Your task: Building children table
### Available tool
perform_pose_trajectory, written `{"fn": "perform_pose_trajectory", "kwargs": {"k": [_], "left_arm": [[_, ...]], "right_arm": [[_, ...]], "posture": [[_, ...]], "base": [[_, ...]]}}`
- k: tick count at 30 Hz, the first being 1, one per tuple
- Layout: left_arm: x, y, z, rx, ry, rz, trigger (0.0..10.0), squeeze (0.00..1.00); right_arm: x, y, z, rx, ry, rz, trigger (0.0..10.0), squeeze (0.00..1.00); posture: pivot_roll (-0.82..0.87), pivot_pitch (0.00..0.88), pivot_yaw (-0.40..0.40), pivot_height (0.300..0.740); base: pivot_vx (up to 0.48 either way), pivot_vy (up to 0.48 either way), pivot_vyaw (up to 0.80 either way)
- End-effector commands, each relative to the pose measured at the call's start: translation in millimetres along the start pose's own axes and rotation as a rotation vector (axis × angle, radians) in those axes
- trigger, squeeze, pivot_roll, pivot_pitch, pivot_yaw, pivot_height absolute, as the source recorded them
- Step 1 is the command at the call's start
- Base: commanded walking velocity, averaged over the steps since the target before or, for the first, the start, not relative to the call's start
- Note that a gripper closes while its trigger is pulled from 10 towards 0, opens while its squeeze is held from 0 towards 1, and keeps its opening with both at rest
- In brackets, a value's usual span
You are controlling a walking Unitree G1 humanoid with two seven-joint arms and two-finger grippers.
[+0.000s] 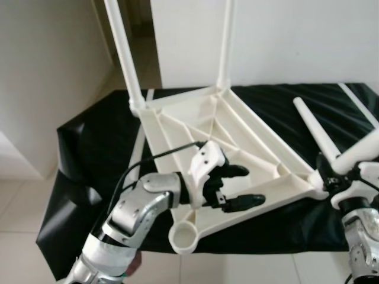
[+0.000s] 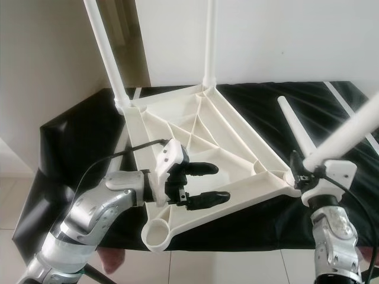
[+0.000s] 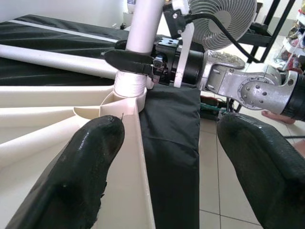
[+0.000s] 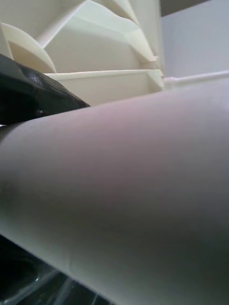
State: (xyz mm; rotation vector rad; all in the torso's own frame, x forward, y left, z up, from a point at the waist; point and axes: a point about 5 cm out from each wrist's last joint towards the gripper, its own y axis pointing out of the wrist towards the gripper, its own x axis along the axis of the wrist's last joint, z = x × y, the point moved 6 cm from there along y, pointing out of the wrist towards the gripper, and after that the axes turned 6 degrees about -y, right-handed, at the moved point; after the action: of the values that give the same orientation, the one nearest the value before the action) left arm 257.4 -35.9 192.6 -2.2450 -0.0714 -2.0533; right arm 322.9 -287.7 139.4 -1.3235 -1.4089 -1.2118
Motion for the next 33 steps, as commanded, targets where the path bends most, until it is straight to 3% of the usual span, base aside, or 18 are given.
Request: {"fn": "perform_pose_trajectory", "kwargs": {"k": [1, 10, 11, 19, 24, 26, 27, 28, 33], "left_arm": [[-1, -1.3, -0.2, 0.001, -0.002, 0.006, 10.0, 0.00], [0, -0.8, 0.0, 0.000, 0.001, 0.002, 10.0, 0.00], [0, -1.2, -0.4, 0.001, 0.001, 0.000, 10.0, 0.00], [-1, -1.9, -1.3, 0.002, -0.001, -0.001, 10.0, 0.00], [-1, -1.3, -3.4, -0.009, -0.003, 0.002, 10.0, 0.00], [-1, -1.0, -3.6, -0.010, -0.003, 0.002, 10.0, 0.00], [-1, -0.5, -3.7, -0.012, -0.002, 0.001, 10.0, 0.00], [-1, -0.4, -3.9, -0.012, -0.002, 0.001, 10.0, 0.00], [-1, -0.4, -4.3, -0.012, -0.003, -0.001, 10.0, 0.00]], "right_arm": [[-56, -11.0, 16.7, 0.053, 0.013, 0.249, 10.0, 0.00], [-58, -0.1, 18.8, 0.027, 0.102, 0.299, 10.0, 0.00], [-60, 0.5, 19.3, 0.016, 0.145, 0.313, 10.0, 0.00], [-70, -2.8, 17.0, -0.014, 0.188, 0.359, 10.0, 0.00], [-84, -5.1, 13.4, -0.072, 0.271, 0.457, 10.0, 0.00], [-84, -4.7, 13.2, -0.067, 0.245, 0.460, 10.0, 0.00], [-83, -3.5, 16.3, -0.031, 0.153, 0.467, 10.0, 0.00], [-83, -3.5, 18.3, -0.014, 0.132, 0.472, 10.0, 0.00], [-85, -3.6, 20.4, 0.002, 0.090, 0.496, 10.0, 0.00]], "posture": [[-0.04, 0.000, 0.047, 0.740], [-0.04, 0.000, 0.044, 0.740], [-0.03, 0.000, 0.039, 0.740], [-0.03, 0.000, 0.040, 0.740], [-0.04, 0.000, 0.042, 0.740], [-0.04, 0.000, 0.042, 0.740], [-0.04, 0.000, 0.040, 0.740], [-0.04, 0.000, 0.040, 0.740], [-0.04, 0.000, 0.039, 0.740]], "base": [[0.000, 0.000, 0.00], [0.000, 0.000, 0.00], [0.000, 0.000, 0.00], [0.000, 0.000, 0.00], [0.000, 0.000, 0.00], [0.000, 0.000, 0.00], [0.000, 0.000, 0.00], [0.000, 0.000, 0.00], [0.000, 0.000, 0.00]]}}
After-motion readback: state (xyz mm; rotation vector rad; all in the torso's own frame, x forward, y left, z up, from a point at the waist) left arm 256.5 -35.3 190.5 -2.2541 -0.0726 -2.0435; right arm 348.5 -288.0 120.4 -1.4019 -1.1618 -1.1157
